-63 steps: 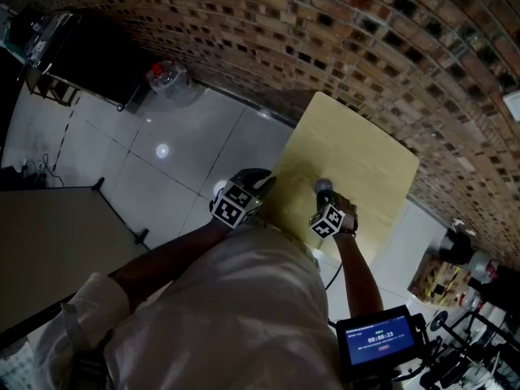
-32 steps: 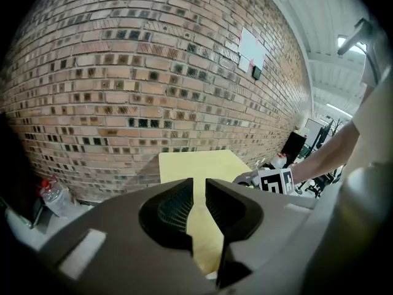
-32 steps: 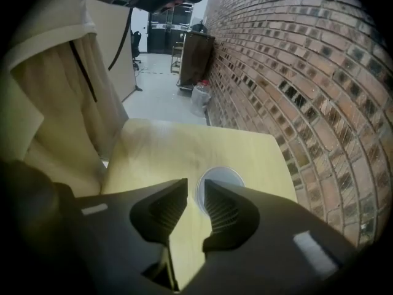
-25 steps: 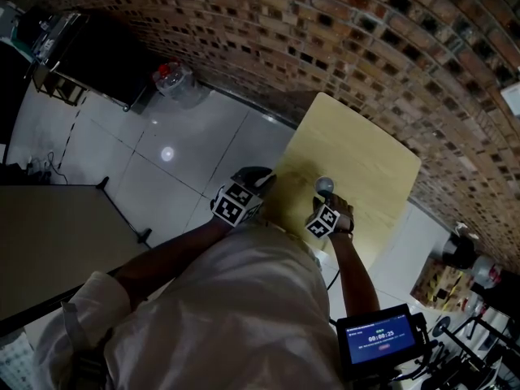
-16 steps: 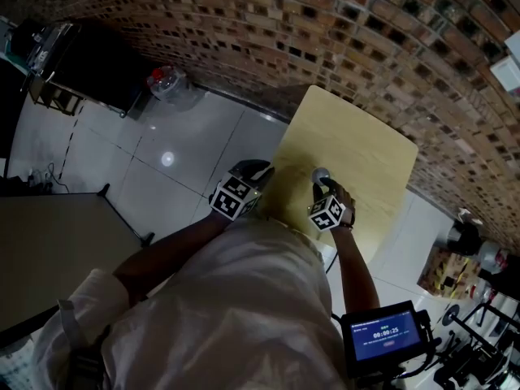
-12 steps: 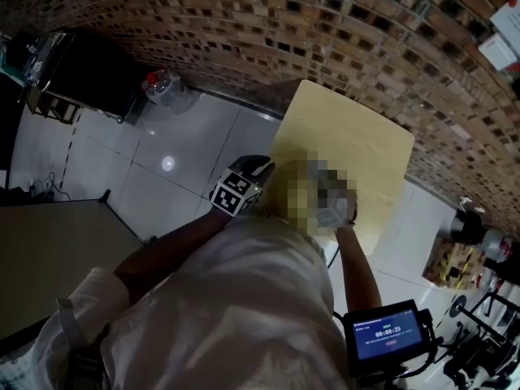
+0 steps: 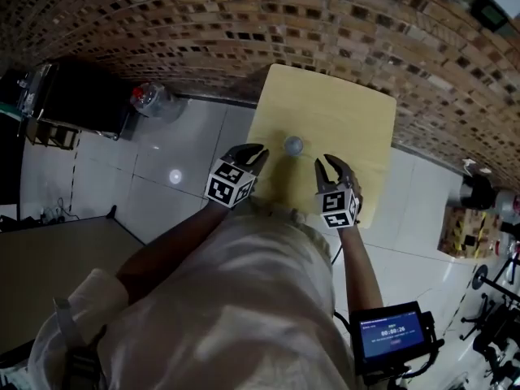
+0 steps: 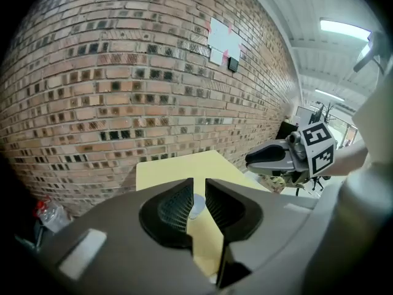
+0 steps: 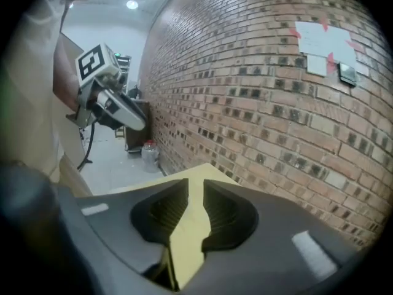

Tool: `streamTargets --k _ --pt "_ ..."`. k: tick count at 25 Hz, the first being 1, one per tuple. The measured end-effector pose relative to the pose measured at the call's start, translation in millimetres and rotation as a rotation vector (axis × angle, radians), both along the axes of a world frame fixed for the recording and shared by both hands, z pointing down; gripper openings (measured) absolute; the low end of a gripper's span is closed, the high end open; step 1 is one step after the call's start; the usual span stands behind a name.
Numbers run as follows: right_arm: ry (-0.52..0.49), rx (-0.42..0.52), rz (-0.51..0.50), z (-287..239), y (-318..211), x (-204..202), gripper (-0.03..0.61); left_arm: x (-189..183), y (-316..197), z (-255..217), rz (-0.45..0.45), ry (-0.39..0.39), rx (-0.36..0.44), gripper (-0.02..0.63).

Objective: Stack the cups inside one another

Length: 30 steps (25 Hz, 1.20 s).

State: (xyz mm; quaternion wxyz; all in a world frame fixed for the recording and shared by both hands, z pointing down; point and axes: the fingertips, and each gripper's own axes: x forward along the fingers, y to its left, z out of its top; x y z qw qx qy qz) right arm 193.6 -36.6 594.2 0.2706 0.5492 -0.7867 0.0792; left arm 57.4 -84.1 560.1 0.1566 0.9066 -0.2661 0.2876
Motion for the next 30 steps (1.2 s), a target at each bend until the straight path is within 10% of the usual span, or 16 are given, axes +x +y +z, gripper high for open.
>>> streamTargets --k 18,30 --pt "-0.349 0.093 0.147 7 94 34 0.081 -37 116 25 -0.094 -0.140 -0.117 0.077" --pt "-0.311 0.111 0.410 19 159 70 0.078 -6 152 49 0.178 -0.101 -0.158 0.075"
